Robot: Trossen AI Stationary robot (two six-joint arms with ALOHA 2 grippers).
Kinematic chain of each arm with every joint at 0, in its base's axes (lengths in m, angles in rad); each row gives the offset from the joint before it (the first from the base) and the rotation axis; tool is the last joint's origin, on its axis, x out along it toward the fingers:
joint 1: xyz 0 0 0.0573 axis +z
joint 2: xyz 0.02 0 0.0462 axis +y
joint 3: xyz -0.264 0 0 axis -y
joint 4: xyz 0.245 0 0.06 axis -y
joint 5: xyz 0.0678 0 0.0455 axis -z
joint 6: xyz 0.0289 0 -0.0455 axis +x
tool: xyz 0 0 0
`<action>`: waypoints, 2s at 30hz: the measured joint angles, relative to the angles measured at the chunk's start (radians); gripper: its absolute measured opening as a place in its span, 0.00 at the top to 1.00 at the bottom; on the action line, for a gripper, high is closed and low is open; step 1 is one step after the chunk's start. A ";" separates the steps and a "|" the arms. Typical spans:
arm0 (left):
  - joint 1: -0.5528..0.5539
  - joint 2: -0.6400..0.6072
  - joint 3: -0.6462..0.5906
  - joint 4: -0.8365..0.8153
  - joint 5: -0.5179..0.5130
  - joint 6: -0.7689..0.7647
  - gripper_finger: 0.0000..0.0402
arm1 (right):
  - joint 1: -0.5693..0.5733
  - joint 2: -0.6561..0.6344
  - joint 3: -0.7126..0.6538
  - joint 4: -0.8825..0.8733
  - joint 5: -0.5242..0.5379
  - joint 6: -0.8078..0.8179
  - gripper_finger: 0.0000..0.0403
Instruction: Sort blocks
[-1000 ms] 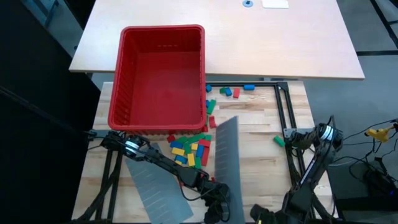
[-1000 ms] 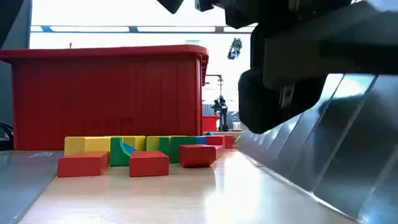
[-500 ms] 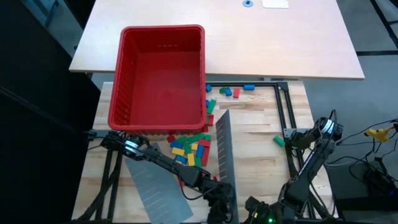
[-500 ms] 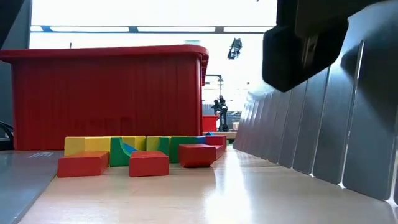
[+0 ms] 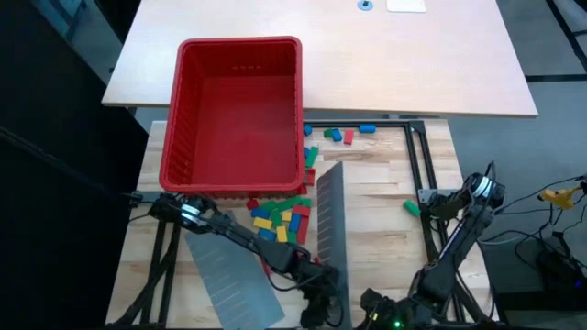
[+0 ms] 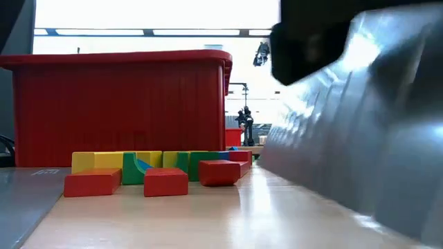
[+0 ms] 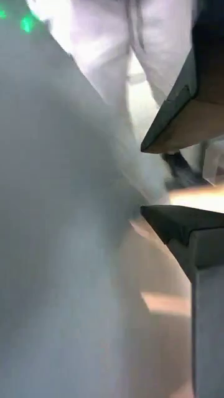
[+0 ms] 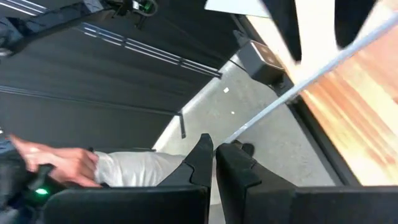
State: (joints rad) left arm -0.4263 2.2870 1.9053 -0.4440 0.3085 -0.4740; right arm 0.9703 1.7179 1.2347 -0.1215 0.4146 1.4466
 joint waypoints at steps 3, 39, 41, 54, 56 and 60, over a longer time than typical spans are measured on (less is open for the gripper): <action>0.011 -0.047 0.000 -0.142 -0.076 0.087 0.64 | 0.000 0.000 0.000 -0.019 -0.002 0.015 1.00; 0.042 -0.210 0.074 -0.233 -0.432 1.149 0.45 | -0.019 -0.003 0.001 0.021 0.005 0.031 1.00; 0.043 -0.210 0.077 -0.236 -0.433 1.190 0.45 | -0.027 -0.003 0.002 0.036 0.005 0.025 1.00; 0.043 -0.210 0.077 -0.226 -0.458 1.355 0.45 | -0.080 -0.003 0.040 0.031 -0.020 -0.037 1.00; 0.043 -0.210 0.077 -0.225 -0.458 1.354 0.46 | -0.082 -0.003 0.040 0.028 -0.023 -0.043 1.00; 0.044 -0.210 0.077 -0.225 -0.458 1.317 0.47 | -0.082 -0.003 0.040 -0.001 -0.026 -0.032 1.00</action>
State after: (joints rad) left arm -0.3824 2.0766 1.9820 -0.6689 -0.1490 0.8427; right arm 0.8886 1.7145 1.2747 -0.1228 0.3882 1.4143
